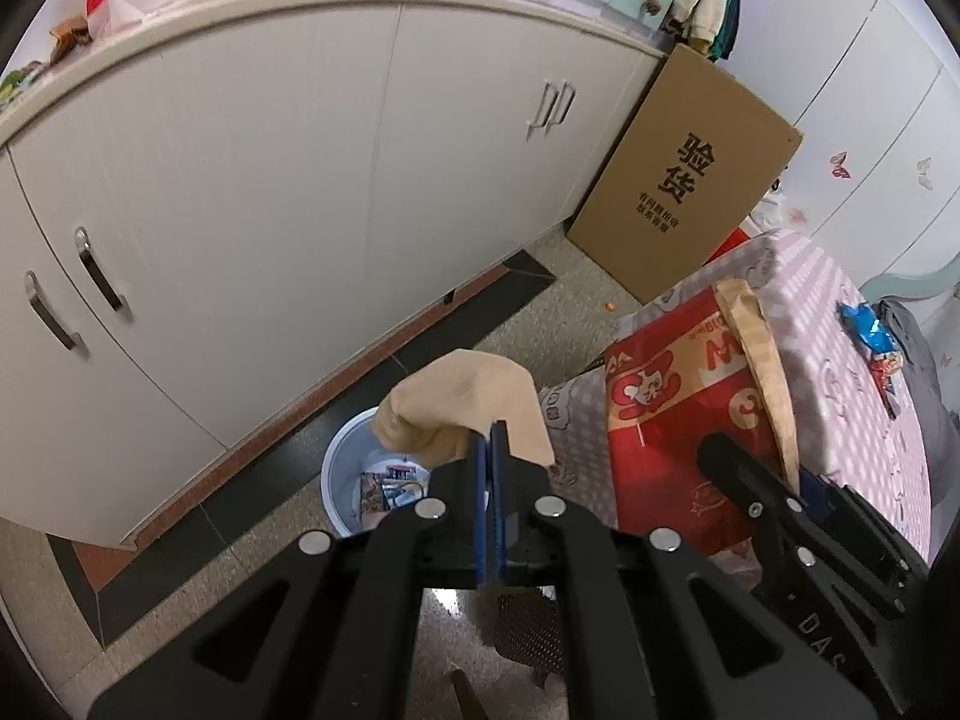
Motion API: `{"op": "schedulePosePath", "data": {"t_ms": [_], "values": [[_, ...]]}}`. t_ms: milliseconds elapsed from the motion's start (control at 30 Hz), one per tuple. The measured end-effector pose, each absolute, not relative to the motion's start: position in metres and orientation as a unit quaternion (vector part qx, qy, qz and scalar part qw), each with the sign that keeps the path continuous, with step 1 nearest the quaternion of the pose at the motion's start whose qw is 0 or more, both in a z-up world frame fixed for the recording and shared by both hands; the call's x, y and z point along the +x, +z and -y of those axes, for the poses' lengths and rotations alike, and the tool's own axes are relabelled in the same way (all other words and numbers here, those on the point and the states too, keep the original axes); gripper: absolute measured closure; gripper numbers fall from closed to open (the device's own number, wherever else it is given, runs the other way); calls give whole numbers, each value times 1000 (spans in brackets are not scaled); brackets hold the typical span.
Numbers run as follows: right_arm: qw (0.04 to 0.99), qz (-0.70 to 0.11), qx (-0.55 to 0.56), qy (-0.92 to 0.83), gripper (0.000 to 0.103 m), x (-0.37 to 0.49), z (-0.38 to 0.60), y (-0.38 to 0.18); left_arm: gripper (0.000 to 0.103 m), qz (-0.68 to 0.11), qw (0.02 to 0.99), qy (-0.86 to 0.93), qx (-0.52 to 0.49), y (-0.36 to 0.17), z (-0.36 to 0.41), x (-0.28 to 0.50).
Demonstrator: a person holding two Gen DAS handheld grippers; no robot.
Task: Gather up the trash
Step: 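Carry the snack bag and tan cloth with both tools over the bin, then open both tools to drop the snack bag and cloth into the bin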
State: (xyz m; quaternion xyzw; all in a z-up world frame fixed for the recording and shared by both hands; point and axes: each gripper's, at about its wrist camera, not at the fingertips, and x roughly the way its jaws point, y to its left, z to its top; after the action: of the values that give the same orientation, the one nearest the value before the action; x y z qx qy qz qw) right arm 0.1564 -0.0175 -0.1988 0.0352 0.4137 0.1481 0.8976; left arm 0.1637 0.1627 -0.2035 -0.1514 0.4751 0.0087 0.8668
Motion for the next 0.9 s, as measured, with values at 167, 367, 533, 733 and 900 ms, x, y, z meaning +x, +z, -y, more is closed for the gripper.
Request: {"op": "schedulePosePath", "data": {"t_ms": [167,367,533,733,900], "values": [[895,-420,37,144,73,165,11,-207,90,-486,860,10,-157,-213,-169,174],[892,-427,40,144,73,170,11,-213,57,-489,860,18,-148,-218,-165,176],[888,-433,40,149,72,171,10,-215,51,-488,860,27,-143,-218,-165,174],[887,-434,37,156,72,172,9,-214,47,-481,866,41,-131,-215,-167,171],[887,-432,32,162,72,174,2,-214,44,-479,867,58,-122,-214,-174,169]]}}
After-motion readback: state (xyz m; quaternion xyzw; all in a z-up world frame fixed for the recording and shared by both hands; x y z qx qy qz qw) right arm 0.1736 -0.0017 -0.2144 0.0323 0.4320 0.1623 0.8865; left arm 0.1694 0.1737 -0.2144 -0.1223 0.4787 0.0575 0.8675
